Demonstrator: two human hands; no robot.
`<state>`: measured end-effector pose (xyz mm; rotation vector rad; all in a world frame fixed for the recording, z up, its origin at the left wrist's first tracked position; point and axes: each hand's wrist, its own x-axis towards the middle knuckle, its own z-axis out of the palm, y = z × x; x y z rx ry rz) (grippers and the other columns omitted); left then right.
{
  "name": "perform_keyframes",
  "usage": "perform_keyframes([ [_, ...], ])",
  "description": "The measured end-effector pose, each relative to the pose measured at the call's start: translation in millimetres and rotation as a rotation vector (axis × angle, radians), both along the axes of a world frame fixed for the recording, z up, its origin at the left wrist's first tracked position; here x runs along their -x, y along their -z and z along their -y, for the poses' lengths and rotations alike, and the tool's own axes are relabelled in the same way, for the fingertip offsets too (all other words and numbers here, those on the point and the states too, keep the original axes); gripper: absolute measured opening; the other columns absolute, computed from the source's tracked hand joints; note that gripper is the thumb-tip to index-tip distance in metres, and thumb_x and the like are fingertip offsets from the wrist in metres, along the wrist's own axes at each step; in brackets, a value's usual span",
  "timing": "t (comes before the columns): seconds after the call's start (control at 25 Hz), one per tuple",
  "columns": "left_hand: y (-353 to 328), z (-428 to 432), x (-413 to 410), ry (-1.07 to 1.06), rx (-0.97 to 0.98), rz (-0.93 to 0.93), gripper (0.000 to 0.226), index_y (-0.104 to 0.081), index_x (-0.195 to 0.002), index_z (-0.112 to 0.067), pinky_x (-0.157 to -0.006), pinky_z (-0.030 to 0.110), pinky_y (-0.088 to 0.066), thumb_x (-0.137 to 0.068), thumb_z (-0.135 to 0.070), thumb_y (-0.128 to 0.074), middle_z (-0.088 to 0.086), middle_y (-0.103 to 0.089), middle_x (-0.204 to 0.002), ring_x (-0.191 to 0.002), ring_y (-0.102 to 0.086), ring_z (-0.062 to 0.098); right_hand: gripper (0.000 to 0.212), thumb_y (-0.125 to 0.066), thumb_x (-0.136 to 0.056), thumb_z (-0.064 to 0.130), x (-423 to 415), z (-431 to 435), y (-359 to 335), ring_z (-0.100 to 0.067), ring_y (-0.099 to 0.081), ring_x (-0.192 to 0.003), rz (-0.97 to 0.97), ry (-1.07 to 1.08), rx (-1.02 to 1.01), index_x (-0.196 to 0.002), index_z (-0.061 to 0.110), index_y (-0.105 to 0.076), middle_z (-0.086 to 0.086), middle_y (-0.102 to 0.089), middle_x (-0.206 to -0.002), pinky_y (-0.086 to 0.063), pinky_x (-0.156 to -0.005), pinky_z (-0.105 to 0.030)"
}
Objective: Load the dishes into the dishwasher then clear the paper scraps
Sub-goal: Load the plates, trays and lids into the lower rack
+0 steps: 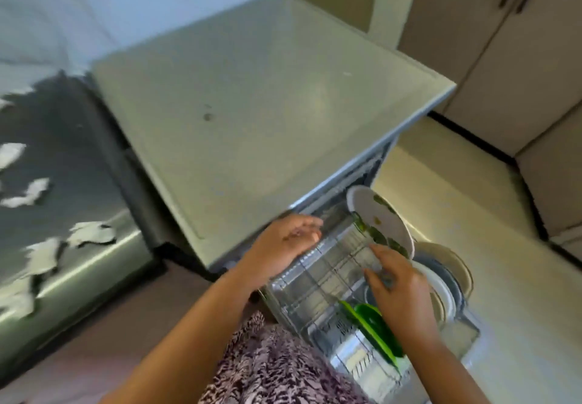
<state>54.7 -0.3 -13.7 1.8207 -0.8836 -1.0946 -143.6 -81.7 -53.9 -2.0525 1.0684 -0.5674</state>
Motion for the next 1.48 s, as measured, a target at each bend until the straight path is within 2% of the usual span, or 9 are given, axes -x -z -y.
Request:
perform_keyframes([
  [0.16, -34, -65, -15, -0.197, 0.038, -0.006, 0.021, -0.061, -0.103, -0.035, -0.086, 0.029, -0.052, -0.092, -0.018, -0.058, -0.002, -0.068, -0.109, -0.095, -0.066, 0.013, 0.043, -0.067, -0.082, 0.005, -35, -11, -38, -0.018, -0.057, -0.112, 0.048, -0.198, 0.0, -0.123, 0.013, -0.06, 0.0, -0.06, -0.121, -0.045, -0.098, -0.033],
  [0.32, -66, -131, -33, -0.567, 0.113, -0.005, 0.021, -0.062, -0.095, -0.028, -0.077, 0.028, -0.046, -0.091, -0.008, -0.057, 0.003, -0.066, -0.095, -0.084, -0.059, 0.015, 0.04, -0.066, -0.085, 0.012, -86, -34, -75, -0.011, -0.061, -0.098, 0.08, -0.422, -0.02, -0.123, 0.023, -0.059, 0.001, -0.061, -0.121, -0.051, -0.084, -0.02],
  [0.52, -102, -213, -42, -0.858, 0.21, 0.013, 0.017, -0.063, -0.104, -0.014, -0.08, 0.027, -0.049, -0.091, -0.005, -0.056, 0.007, -0.065, -0.095, -0.085, -0.059, 0.017, 0.04, -0.068, -0.082, 0.006, -154, -89, -115, -0.016, -0.061, -0.104, 0.228, -0.706, 0.04, -0.12, 0.014, -0.061, 0.006, -0.06, -0.113, -0.051, -0.091, -0.035],
  [0.68, -118, -292, -50, -1.089, 0.265, 0.039, 0.017, -0.065, -0.098, -0.017, -0.078, 0.027, -0.05, -0.092, -0.005, -0.055, 0.009, -0.068, -0.097, -0.084, -0.061, 0.017, 0.04, -0.07, -0.08, 0.005, -194, -144, -133, -0.005, -0.062, -0.09, 0.253, -0.864, 0.047, -0.117, 0.017, -0.064, 0.011, -0.063, -0.101, -0.047, -0.082, -0.008],
  [0.76, -122, -331, -56, -1.234, 0.279, 0.045, 0.017, -0.065, -0.099, -0.014, -0.077, 0.028, -0.049, -0.093, -0.005, -0.053, 0.007, -0.069, -0.096, -0.082, -0.061, 0.017, 0.04, -0.071, -0.078, 0.002, -211, -174, -133, -0.002, -0.063, -0.088, 0.251, -0.942, 0.036, -0.115, 0.019, -0.065, 0.013, -0.064, -0.098, -0.044, -0.079, -0.003],
  [0.96, -113, -428, -81, -1.481, 0.348, 0.021, 0.015, -0.067, -0.1, -0.006, -0.074, 0.029, -0.048, -0.091, -0.003, -0.054, 0.009, -0.07, -0.091, -0.076, -0.061, 0.017, 0.04, -0.072, -0.076, 0.001, -258, -258, -130, -0.004, -0.062, -0.076, 0.219, -1.021, 0.037, -0.111, 0.019, -0.068, 0.016, -0.065, -0.089, -0.045, -0.072, -0.006],
  [1.08, -106, -494, -100, -1.56, 0.385, -0.008, 0.014, -0.067, -0.094, -0.008, -0.072, 0.029, -0.049, -0.09, -0.001, -0.055, 0.008, -0.07, -0.086, -0.075, -0.061, 0.019, 0.04, -0.072, -0.077, 0.006, -287, -321, -129, -0.004, -0.063, -0.092, 0.171, -1.103, 0.061, -0.114, 0.019, -0.066, 0.008, -0.068, -0.1, -0.044, -0.078, -0.005],
  [1.28, -92, -607, -143, -1.705, 0.426, 0.006, 0.015, -0.067, -0.086, -0.012, -0.071, 0.031, -0.048, -0.089, -0.001, -0.056, 0.006, -0.07, -0.081, -0.075, -0.06, 0.021, 0.044, -0.071, -0.079, 0.014, -340, -429, -136, -0.004, -0.06, -0.105, 0.151, -1.291, 0.144, -0.12, 0.026, -0.062, 0.017, -0.063, -0.113, -0.05, -0.093, -0.031],
  [1.48, -94, -677, -168, -1.765, 0.456, 0.013, 0.017, -0.064, -0.086, -0.013, -0.064, 0.023, -0.047, -0.09, -0.001, -0.053, 0.005, -0.066, -0.082, -0.07, -0.058, 0.015, 0.043, -0.072, -0.079, 0.014, -371, -501, -135, 0.002, -0.059, -0.098, 0.155, -1.288, 0.092, -0.118, 0.029, -0.063, 0.024, -0.06, -0.104, -0.051, -0.085, -0.024],
])
